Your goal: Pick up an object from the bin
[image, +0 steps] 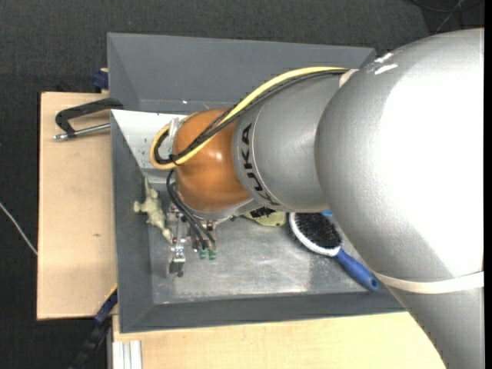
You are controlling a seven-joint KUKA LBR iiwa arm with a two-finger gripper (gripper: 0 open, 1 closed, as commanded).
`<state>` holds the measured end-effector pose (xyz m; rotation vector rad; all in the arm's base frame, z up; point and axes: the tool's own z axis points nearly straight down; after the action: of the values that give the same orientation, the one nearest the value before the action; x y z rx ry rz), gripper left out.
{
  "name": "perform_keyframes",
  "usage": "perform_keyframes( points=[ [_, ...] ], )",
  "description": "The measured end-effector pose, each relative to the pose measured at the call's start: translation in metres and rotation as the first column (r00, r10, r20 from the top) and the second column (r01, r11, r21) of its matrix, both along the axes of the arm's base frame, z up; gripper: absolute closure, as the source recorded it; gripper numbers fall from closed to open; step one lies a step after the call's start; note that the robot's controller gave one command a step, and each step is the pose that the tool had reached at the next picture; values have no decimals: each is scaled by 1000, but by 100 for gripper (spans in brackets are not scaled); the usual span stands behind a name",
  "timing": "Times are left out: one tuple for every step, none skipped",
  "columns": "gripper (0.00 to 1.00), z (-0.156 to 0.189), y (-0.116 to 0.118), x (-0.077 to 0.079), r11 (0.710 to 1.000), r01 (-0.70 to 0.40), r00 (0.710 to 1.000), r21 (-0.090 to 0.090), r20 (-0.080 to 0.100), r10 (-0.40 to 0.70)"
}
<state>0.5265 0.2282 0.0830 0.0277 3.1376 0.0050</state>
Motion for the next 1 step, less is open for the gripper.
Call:
perform_keyframes(
  points=[
    [0,52,-89,30,994,109,994,-2,7,-109]
  ],
)
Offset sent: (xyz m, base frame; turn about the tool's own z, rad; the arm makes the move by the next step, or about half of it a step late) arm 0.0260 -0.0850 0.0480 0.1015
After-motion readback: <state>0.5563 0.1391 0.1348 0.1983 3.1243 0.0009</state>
